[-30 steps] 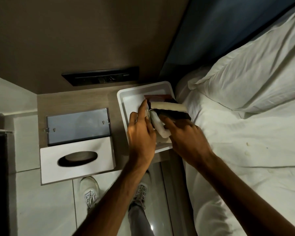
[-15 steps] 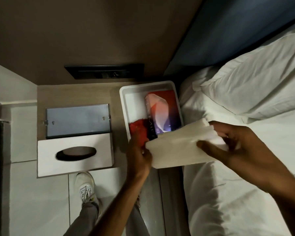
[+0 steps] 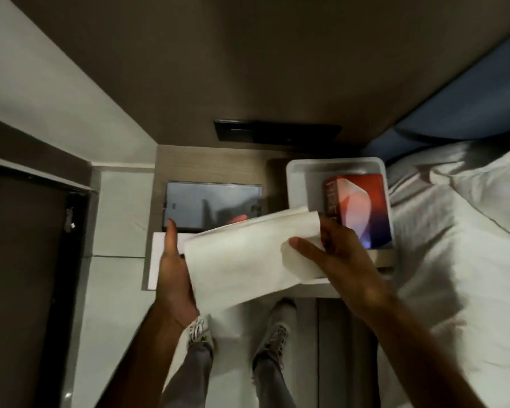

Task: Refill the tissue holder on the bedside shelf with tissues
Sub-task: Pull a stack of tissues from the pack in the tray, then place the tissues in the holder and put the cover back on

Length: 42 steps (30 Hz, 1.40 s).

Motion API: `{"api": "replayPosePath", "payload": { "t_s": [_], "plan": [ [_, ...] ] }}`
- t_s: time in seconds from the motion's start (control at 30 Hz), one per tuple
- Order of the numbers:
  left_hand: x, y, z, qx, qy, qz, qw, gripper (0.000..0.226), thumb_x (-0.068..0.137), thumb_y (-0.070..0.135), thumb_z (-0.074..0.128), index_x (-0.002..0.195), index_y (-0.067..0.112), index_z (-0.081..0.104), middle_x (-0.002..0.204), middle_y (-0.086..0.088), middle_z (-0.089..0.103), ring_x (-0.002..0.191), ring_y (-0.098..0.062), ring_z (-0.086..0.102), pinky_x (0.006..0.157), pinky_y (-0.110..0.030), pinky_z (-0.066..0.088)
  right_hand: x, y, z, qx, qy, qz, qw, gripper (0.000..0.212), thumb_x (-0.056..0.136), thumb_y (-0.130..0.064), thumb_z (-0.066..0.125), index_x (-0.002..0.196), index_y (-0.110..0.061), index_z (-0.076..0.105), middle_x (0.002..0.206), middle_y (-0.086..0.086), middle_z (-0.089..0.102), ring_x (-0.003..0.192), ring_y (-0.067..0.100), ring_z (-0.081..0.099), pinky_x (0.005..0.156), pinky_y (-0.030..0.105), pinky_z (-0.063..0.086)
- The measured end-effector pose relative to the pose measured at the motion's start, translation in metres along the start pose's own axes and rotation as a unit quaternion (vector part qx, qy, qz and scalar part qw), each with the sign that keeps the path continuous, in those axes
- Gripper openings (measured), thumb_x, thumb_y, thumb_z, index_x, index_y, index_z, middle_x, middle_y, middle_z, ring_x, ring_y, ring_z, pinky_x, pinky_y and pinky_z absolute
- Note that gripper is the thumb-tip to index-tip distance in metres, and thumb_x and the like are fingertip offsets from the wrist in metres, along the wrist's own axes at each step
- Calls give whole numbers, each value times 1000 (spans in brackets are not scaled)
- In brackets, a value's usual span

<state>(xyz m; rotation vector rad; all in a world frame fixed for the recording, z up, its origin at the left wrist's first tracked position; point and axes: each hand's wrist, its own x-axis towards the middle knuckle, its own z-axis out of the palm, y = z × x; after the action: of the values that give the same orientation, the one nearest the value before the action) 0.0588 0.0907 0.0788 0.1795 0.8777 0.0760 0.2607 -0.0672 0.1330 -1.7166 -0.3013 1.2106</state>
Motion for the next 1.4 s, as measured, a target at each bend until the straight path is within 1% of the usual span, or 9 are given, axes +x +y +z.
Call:
{"api": "replayPosePath", "payload": {
  "t_s": [0.07,0.2,0.3,0.43,0.57,0.8,0.97,1.17,1.4],
  "plan": [
    [-5,25,-13,16,-20,5,1000,99,78,94,38,148,27,59,149,-7,64,136,-33,62,108,-56,55,21,13,19,4,33,13,999,31,92,-19,73,110,-43,65,102,-25,74,97,2,71,70,27,65],
    [12,59,-37,158,78,89,980,51,94,58,60,134,27,71,134,-8,75,124,-30,72,83,-39,65,67,35,59,11,106,26,994,24,92,-18,74,106,-37,67,97,-18,75,92,4,73,69,31,66],
    [42,81,-53,338,199,149,908,35,94,16,73,128,18,72,123,-6,79,121,-32,72,88,-36,62,107,52,84,-26,142,30,989,18,92,-17,74,104,-29,69,100,-10,76,94,9,75,76,26,63],
    [78,94,-67,484,338,159,791,35,93,15,71,128,12,70,124,-11,75,115,-31,69,90,-31,50,146,72,108,-95,213,75,969,34,91,-18,76,124,-11,70,116,9,75,101,23,71,83,34,61],
    [93,100,-75,539,369,175,736,30,94,14,67,124,10,70,118,-14,77,105,-28,69,86,-25,43,163,84,124,-132,272,85,950,32,90,-18,76,122,-15,72,112,6,77,94,18,69,74,19,49],
    [92,100,-86,536,318,174,763,47,99,11,61,145,15,56,139,-7,70,126,-22,67,91,-15,42,164,85,132,-135,246,98,955,45,94,-22,71,138,-17,62,130,5,71,119,21,68,89,21,47],
    [50,80,-98,545,343,290,708,45,100,8,61,145,9,57,142,-10,66,132,-24,62,108,-27,48,112,86,127,-157,282,35,946,49,98,-24,67,144,-17,52,139,6,63,124,22,64,98,35,56],
    [18,31,-123,539,340,111,762,78,85,30,83,151,13,45,140,-15,60,130,-33,61,104,-40,56,51,133,140,-234,198,175,936,94,84,-57,73,159,-21,29,161,10,36,143,32,42,114,51,44],
    [12,15,-110,534,393,133,737,80,83,32,85,143,-1,43,134,-21,58,124,-39,63,100,-49,60,34,134,159,-164,268,210,926,89,77,-60,78,144,-15,41,140,12,57,128,34,57,106,55,52]
  ]
}}
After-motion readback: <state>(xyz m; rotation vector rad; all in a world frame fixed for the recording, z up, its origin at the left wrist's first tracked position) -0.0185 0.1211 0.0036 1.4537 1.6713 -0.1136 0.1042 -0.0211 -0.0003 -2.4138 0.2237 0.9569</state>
